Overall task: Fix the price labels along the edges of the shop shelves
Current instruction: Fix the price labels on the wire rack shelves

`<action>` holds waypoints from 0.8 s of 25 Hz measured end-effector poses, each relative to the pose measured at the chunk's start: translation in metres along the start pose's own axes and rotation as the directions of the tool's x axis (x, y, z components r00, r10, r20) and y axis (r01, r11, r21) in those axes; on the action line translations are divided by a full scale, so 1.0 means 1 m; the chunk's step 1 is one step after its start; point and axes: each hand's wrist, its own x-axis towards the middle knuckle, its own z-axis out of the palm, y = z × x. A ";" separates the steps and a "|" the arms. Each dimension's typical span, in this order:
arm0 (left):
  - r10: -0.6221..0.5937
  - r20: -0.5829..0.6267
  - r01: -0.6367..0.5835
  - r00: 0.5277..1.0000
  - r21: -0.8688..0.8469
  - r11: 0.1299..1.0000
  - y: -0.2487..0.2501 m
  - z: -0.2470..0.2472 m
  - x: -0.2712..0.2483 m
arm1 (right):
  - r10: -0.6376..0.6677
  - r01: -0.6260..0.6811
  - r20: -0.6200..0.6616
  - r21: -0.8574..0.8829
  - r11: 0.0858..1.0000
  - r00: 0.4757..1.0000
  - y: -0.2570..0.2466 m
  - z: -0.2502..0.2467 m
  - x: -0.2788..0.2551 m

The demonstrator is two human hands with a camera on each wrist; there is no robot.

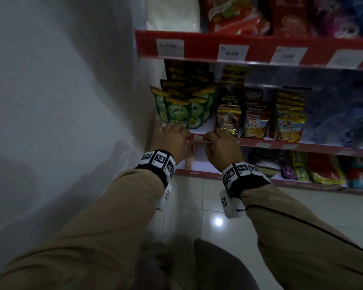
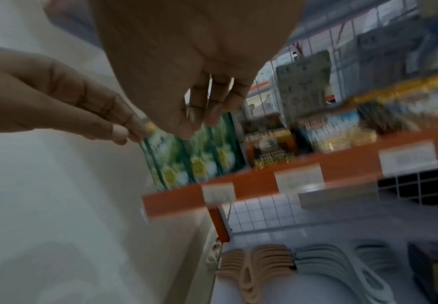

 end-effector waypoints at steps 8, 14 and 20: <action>0.132 -0.297 -0.120 0.946 0.057 0.991 -0.025 0.147 0.038 | 0.015 -0.061 -0.348 -0.123 0.990 0.937 0.060 0.147 0.008; 0.173 -0.632 -0.163 0.756 0.074 0.984 -0.030 0.213 0.055 | -0.126 -0.017 -0.648 -0.210 0.978 0.751 0.086 0.214 0.025; 0.181 -0.720 -0.189 0.670 0.070 0.979 -0.034 0.219 0.059 | -0.230 -0.024 -0.744 -0.314 0.949 0.628 0.080 0.185 0.035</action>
